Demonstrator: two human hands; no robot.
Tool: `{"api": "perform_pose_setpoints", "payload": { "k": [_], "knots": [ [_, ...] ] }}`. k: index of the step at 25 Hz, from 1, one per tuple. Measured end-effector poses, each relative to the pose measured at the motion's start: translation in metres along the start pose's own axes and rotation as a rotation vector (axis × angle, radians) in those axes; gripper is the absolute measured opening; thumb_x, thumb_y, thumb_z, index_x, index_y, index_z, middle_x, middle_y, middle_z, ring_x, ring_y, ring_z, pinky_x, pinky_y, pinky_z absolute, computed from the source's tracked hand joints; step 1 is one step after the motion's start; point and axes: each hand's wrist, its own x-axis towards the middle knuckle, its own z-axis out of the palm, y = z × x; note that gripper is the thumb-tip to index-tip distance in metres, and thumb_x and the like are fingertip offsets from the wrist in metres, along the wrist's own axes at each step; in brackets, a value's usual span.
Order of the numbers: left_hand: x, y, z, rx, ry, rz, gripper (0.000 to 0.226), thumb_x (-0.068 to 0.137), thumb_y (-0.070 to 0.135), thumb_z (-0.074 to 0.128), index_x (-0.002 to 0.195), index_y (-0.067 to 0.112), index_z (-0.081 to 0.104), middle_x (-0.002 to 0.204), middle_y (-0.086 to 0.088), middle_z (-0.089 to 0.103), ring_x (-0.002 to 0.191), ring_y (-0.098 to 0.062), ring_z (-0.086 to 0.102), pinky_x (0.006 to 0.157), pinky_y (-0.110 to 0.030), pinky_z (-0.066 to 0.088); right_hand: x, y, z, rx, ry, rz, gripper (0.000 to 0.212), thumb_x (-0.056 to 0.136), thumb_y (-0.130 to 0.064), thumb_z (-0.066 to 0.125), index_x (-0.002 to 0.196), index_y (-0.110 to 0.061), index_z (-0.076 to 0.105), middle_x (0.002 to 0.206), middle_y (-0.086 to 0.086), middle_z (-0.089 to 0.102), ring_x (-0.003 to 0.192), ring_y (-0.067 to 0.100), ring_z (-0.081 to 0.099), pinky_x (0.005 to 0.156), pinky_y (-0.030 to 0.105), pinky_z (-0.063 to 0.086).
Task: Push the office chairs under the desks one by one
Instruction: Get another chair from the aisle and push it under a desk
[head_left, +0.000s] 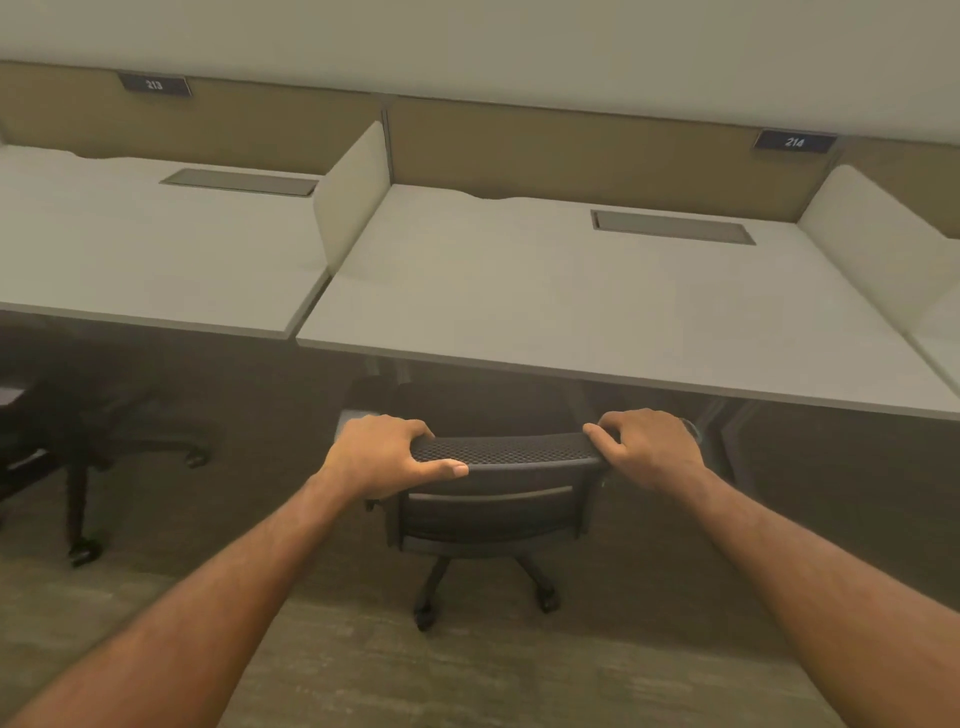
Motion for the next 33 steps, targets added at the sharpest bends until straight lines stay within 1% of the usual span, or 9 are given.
{"api": "perform_pose_setpoints", "payload": {
  "k": [5, 8, 12, 17, 24, 26, 28, 30, 33],
  "knots": [
    [0.027, -0.050, -0.013, 0.008, -0.019, 0.040, 0.108, 0.055, 0.110, 0.019, 0.117, 0.037, 0.069, 0.086, 0.021, 0.066, 0.082, -0.004, 0.061, 0.070, -0.029, 0.046, 0.027, -0.038, 0.003, -0.008, 0.011, 0.043, 0.054, 0.084, -0.075, 0.015, 0.067, -0.039, 0.050, 0.058, -0.016, 0.055, 0.054, 0.000, 0.047, 0.049, 0.024, 0.026],
    [0.037, -0.077, -0.022, -0.008, -0.030, 0.053, 0.110, 0.052, 0.110, 0.022, 0.123, 0.039, 0.067, 0.103, 0.018, 0.072, 0.093, -0.007, 0.064, 0.076, -0.031, 0.045, 0.035, -0.060, 0.005, 0.011, -0.002, 0.064, 0.052, 0.086, -0.074, 0.014, 0.061, -0.039, 0.044, 0.055, -0.013, 0.054, 0.053, 0.002, 0.049, 0.048, 0.025, 0.027],
    [0.044, -0.100, -0.031, -0.004, -0.057, 0.064, 0.108, 0.050, 0.110, 0.024, 0.123, 0.042, 0.066, 0.104, 0.018, 0.072, 0.093, -0.007, 0.063, 0.077, -0.031, 0.043, 0.036, -0.084, 0.010, 0.002, 0.022, 0.113, 0.058, 0.086, -0.073, 0.015, 0.066, -0.035, 0.053, 0.057, -0.012, 0.057, 0.053, 0.003, 0.051, 0.049, 0.025, 0.030],
    [0.046, -0.107, -0.035, 0.018, -0.088, 0.072, 0.103, 0.052, 0.107, 0.028, 0.123, 0.042, 0.066, 0.104, 0.017, 0.072, 0.093, -0.009, 0.063, 0.079, -0.032, 0.046, 0.035, -0.093, 0.012, 0.010, 0.011, 0.169, 0.059, 0.091, -0.071, 0.022, 0.076, -0.033, 0.065, 0.061, -0.013, 0.062, 0.057, 0.005, 0.056, 0.058, 0.026, 0.049],
    [0.032, -0.098, -0.031, 0.034, 0.009, 0.050, 0.099, 0.061, 0.106, 0.023, 0.117, 0.038, 0.068, 0.091, 0.023, 0.064, 0.083, -0.004, 0.055, 0.070, -0.029, 0.039, 0.028, -0.090, 0.010, 0.037, -0.008, 0.174, 0.058, 0.094, -0.067, 0.027, 0.083, -0.029, 0.069, 0.066, -0.012, 0.064, 0.061, 0.007, 0.059, 0.065, 0.032, 0.054],
    [0.029, -0.093, -0.030, 0.020, -0.004, 0.039, 0.096, 0.067, 0.102, 0.027, 0.119, 0.032, 0.068, 0.098, 0.016, 0.069, 0.085, -0.007, 0.056, 0.071, -0.030, 0.039, 0.027, -0.087, 0.008, 0.095, 0.005, 0.157, 0.056, 0.094, -0.065, 0.031, 0.094, -0.026, 0.072, 0.079, -0.008, 0.070, 0.074, 0.014, 0.066, 0.072, 0.036, 0.056],
    [0.020, -0.088, -0.033, -0.014, 0.011, -0.014, 0.088, 0.078, 0.093, 0.037, 0.129, 0.026, 0.064, 0.117, 0.007, 0.071, 0.100, -0.014, 0.062, 0.079, -0.031, 0.044, 0.026, -0.084, 0.006, 0.168, 0.027, 0.102, 0.052, 0.099, -0.058, 0.040, 0.126, -0.022, 0.065, 0.113, 0.000, 0.073, 0.104, 0.024, 0.067, 0.087, 0.041, 0.053],
    [0.004, -0.085, -0.039, -0.036, 0.083, -0.073, 0.083, 0.086, 0.084, 0.041, 0.141, 0.023, 0.055, 0.136, 0.002, 0.065, 0.120, -0.019, 0.061, 0.096, -0.036, 0.049, 0.026, -0.082, 0.002, 0.196, 0.039, 0.013, 0.058, 0.101, -0.054, 0.046, 0.148, -0.020, 0.047, 0.143, 0.005, 0.058, 0.128, 0.028, 0.054, 0.102, 0.046, 0.046],
    [-0.033, -0.082, -0.054, 0.029, 0.177, -0.140, 0.089, 0.087, 0.083, 0.036, 0.150, 0.022, 0.045, 0.151, -0.002, 0.053, 0.137, -0.021, 0.050, 0.113, -0.043, 0.043, 0.030, -0.087, -0.007, 0.158, 0.049, -0.100, 0.070, 0.100, -0.060, 0.046, 0.157, -0.022, 0.030, 0.163, 0.007, 0.032, 0.145, 0.029, 0.035, 0.116, 0.050, 0.034]
  ]
}}
